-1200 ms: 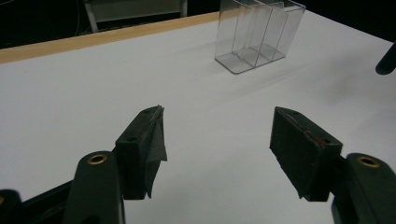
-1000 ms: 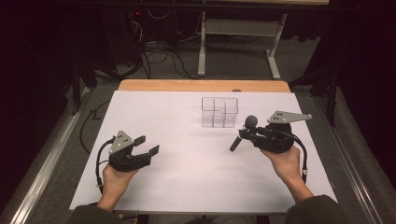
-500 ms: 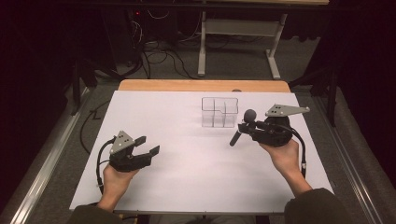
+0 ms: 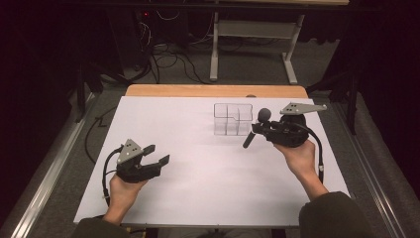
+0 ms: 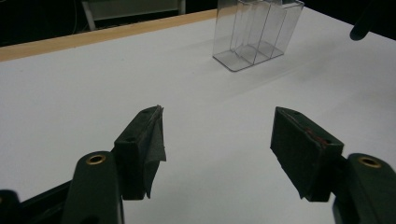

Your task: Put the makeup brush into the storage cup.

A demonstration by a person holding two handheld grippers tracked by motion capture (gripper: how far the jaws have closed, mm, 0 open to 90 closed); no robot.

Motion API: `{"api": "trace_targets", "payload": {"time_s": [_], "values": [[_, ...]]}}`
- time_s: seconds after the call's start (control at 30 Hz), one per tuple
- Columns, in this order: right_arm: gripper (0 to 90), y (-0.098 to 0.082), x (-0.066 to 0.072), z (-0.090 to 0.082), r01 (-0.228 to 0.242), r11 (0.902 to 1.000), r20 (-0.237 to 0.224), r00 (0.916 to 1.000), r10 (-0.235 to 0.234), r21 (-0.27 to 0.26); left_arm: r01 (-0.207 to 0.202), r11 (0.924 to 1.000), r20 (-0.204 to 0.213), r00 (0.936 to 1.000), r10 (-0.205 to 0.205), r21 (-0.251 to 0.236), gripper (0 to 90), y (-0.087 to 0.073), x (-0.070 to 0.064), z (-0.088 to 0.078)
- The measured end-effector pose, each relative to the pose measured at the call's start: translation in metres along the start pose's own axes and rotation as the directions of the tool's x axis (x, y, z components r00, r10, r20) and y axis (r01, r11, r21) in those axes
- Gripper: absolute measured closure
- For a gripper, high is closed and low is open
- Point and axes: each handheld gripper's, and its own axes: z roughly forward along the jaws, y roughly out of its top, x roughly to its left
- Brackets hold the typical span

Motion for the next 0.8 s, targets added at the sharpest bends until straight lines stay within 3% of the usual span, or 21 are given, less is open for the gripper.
{"api": "trace_targets", "payload": {"time_s": [0.27, 0.8], "values": [[72.3, 0.005, -0.004, 0.005, -0.019, 0.9998, 0.000, 0.9998, 0.019, -0.007, 0.002, 1.0000, 0.003, 1.0000, -0.002, 0.001, 34.8, 0.000, 0.000, 0.001], [72.2, 0.023, -0.017, 0.013, -0.036, 0.9993, 0.046, 0.9983, 0.036, -0.006, 0.004, 1.0000, 0.002, 1.0000, -0.004, 0.004, 34.3, 0.000, 0.000, 0.002]]}}
